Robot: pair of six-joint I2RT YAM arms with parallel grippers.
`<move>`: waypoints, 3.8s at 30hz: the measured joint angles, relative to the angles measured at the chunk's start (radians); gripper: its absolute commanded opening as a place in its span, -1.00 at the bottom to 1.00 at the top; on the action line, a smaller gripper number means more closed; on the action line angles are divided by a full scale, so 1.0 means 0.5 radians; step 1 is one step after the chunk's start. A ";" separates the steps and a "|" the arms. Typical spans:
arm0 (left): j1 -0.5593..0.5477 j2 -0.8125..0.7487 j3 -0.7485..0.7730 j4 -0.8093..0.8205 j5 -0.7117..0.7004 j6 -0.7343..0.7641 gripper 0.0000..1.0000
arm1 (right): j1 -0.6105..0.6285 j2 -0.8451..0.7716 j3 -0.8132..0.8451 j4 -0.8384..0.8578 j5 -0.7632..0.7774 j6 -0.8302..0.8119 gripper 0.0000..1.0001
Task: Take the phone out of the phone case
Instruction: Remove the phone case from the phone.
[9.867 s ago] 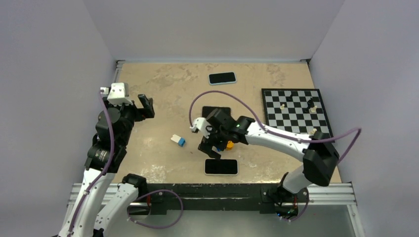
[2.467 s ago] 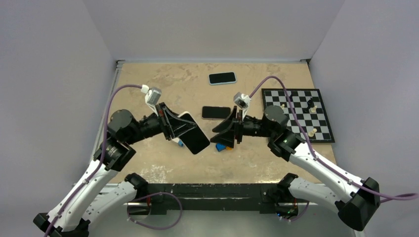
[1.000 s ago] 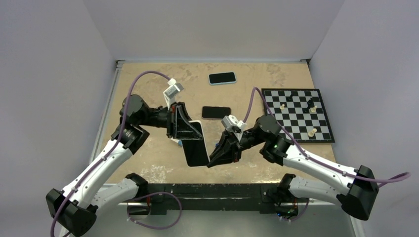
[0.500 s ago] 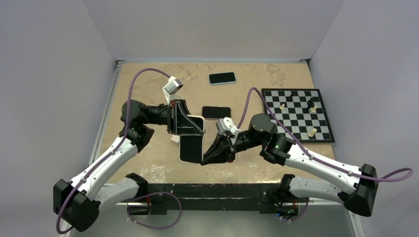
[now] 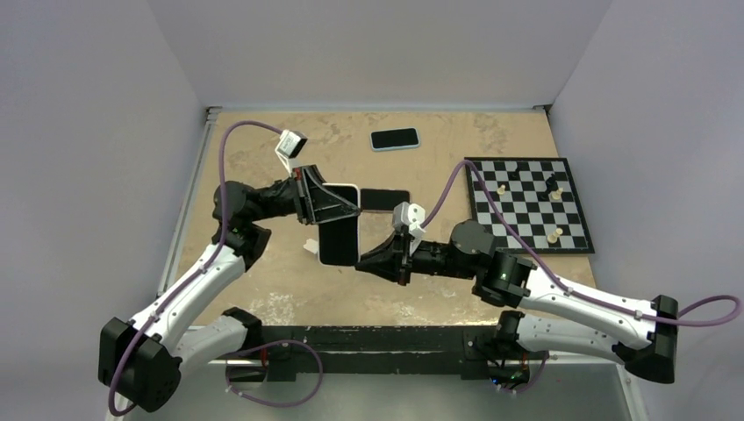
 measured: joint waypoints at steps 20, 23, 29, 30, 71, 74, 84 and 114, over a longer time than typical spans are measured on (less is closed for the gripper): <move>-0.134 -0.133 -0.179 -0.262 -0.346 -0.104 -1.00 | 0.063 0.186 0.204 0.000 1.259 -0.291 -0.35; -0.132 -0.279 -0.179 -0.631 -0.524 0.164 -1.00 | 0.047 0.026 0.207 -0.154 1.156 -0.084 -0.31; -0.132 -0.483 -0.164 -1.038 -0.883 0.531 -1.00 | -0.201 -0.134 0.188 -0.376 0.547 0.423 -0.33; -0.132 -0.500 -0.160 -1.068 -0.922 0.557 -1.00 | -0.232 -0.157 0.172 -0.374 0.449 0.498 -0.20; -0.128 -0.697 -0.228 -1.106 -1.236 0.569 -1.00 | -0.344 0.019 -0.096 0.125 -0.327 1.225 -0.05; -0.127 -0.697 -0.228 -1.106 -1.228 0.582 -1.00 | -0.344 0.050 -0.096 0.146 -0.333 1.231 -0.07; -0.119 -0.668 -0.228 -1.104 -1.212 0.590 -1.00 | -0.361 0.097 -0.099 0.174 -0.378 1.247 -0.10; -0.080 -0.424 -0.166 -0.775 -0.622 0.530 -1.00 | -0.356 0.384 -0.022 0.508 -0.804 1.485 -0.24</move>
